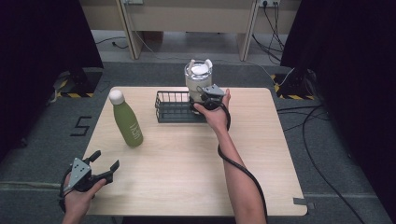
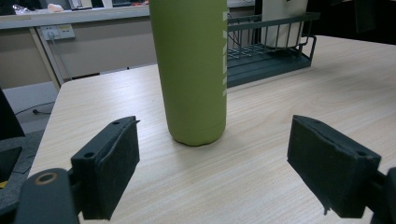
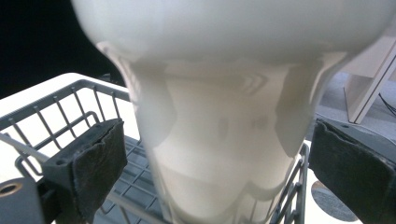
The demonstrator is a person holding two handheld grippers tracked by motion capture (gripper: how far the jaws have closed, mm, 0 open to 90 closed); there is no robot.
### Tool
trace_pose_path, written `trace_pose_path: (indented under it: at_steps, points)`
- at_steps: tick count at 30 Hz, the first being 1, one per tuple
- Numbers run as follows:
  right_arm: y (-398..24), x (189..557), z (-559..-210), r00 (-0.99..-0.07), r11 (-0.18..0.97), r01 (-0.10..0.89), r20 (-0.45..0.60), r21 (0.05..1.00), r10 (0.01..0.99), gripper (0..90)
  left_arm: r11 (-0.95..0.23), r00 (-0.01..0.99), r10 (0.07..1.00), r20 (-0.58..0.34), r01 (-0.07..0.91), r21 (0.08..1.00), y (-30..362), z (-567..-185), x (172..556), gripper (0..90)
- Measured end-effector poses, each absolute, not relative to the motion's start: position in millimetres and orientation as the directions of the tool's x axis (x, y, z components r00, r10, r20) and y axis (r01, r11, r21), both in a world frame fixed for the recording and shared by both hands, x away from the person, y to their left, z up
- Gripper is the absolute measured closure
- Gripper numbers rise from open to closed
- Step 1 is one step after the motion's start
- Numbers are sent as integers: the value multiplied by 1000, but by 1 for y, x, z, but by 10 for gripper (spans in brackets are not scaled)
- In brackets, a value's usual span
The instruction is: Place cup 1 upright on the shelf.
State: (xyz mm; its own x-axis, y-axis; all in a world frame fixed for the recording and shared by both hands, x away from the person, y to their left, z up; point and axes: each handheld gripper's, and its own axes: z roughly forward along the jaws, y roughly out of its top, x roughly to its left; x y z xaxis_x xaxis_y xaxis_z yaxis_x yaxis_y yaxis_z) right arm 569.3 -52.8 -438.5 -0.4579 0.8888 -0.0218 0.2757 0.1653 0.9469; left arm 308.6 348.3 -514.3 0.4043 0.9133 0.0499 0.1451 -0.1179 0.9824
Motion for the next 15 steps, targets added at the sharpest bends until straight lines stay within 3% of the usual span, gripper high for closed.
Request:
trace_pose_path:
  at_steps: [15]
  points:
    - [-60, 550, -433, -447, 163, 273, -25, 948, 894, 46, -113, 397, 916, 48, 143, 983, 349, -514, 308, 157]
